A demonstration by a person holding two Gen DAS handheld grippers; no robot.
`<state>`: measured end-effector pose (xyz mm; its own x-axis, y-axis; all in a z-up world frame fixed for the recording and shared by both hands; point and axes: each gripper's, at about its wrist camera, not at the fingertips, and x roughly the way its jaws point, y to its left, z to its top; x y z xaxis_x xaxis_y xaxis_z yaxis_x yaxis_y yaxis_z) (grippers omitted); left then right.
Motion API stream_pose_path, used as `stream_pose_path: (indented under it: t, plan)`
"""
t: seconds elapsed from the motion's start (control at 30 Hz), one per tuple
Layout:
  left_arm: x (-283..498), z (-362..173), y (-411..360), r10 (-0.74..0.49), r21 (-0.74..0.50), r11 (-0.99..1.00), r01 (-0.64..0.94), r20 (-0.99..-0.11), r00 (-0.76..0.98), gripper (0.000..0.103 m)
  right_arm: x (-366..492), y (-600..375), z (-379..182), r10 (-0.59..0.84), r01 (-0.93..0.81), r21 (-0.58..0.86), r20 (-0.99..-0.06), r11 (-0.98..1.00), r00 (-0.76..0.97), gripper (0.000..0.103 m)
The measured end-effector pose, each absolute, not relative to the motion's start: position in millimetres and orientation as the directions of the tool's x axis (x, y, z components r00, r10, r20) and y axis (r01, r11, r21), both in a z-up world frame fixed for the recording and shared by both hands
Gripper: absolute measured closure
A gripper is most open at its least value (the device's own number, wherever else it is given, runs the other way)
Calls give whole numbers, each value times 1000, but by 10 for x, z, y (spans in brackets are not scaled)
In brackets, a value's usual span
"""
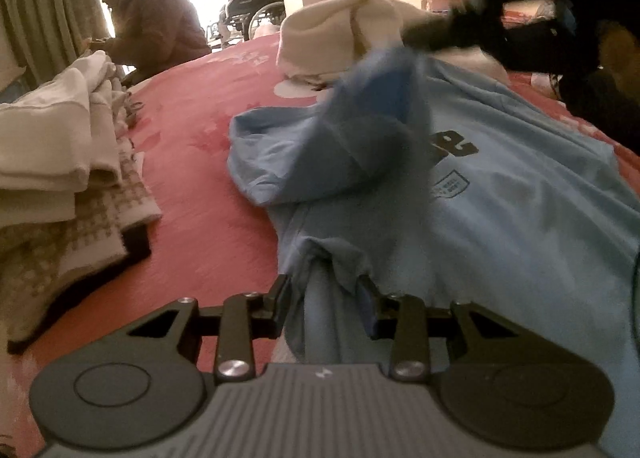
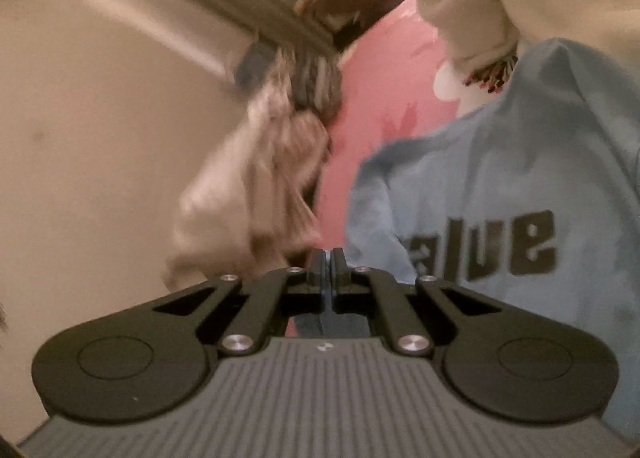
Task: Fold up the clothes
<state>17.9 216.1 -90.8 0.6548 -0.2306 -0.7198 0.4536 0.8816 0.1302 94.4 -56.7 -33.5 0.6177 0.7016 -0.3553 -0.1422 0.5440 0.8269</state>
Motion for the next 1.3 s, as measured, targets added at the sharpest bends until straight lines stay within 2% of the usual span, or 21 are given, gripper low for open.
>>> stream_pose_path:
  t: [0.13,0.2,0.33,0.47,0.53,0.63,0.8,0.87,0.93,1.0,1.07,1.13,1.17,1.23,1.27,1.3]
  plan:
    - [182,-889,2189,-268,98,880,466,-708,654,64,1038,-686,-337,704,-100,909,-240,404,668,102]
    - [164,-877,2190,-273,101,875,474,-704,655,63,1068,-728,-415,676,-51,921,-245,386,695,102]
    - [103,-871,2174,-270,129,863,489,-700,661,63,944,-885,-661,582,125,910,-354,396,732,102]
    - [62,-852,2128,-269,158,851,500,-687,675,63,734,-1103,-832,451,326,831,-528,452,720,98]
    - [36,-830,2089,-274,171,846,505,-673,687,63,669,-1123,-759,386,325,760,-590,562,709,97]
    - [-24,-786,2047,-302,171,836,522,-650,697,62,639,-1002,-543,368,216,685,-598,696,712,95]
    - [-130,-803,1880,-392,135,781,610,-655,646,60,861,-458,-288,437,-96,501,-627,860,645,63]
    - [-148,-839,1790,-407,132,763,632,-662,629,60,984,-183,-276,457,-238,398,-659,886,598,55]
    - [-124,-872,1715,-420,112,756,644,-672,610,60,1102,35,-310,440,-343,286,-692,895,573,54]
    - [-70,-896,1657,-424,100,760,642,-673,607,60,1244,150,-391,396,-403,179,-731,897,556,54]
    - [-8,-928,1601,-419,101,764,637,-673,609,61,1319,167,-485,374,-431,140,-765,892,525,54]
    - [59,-999,1556,-398,108,767,633,-693,601,62,1337,94,-527,360,-410,157,-798,898,484,73]
    - [88,-1044,1534,-380,117,765,633,-712,591,67,1351,57,-522,358,-394,171,-805,903,473,100]
    - [92,-1071,1548,-382,105,768,632,-716,584,78,1327,-35,-422,386,-367,218,-784,904,486,101]
    - [96,-1050,1564,-392,86,772,630,-716,578,92,1306,-61,-351,409,-364,244,-763,899,499,101]
    - [110,-1021,1581,-388,75,782,619,-718,577,94,1296,-83,-277,434,-359,274,-742,892,511,101]
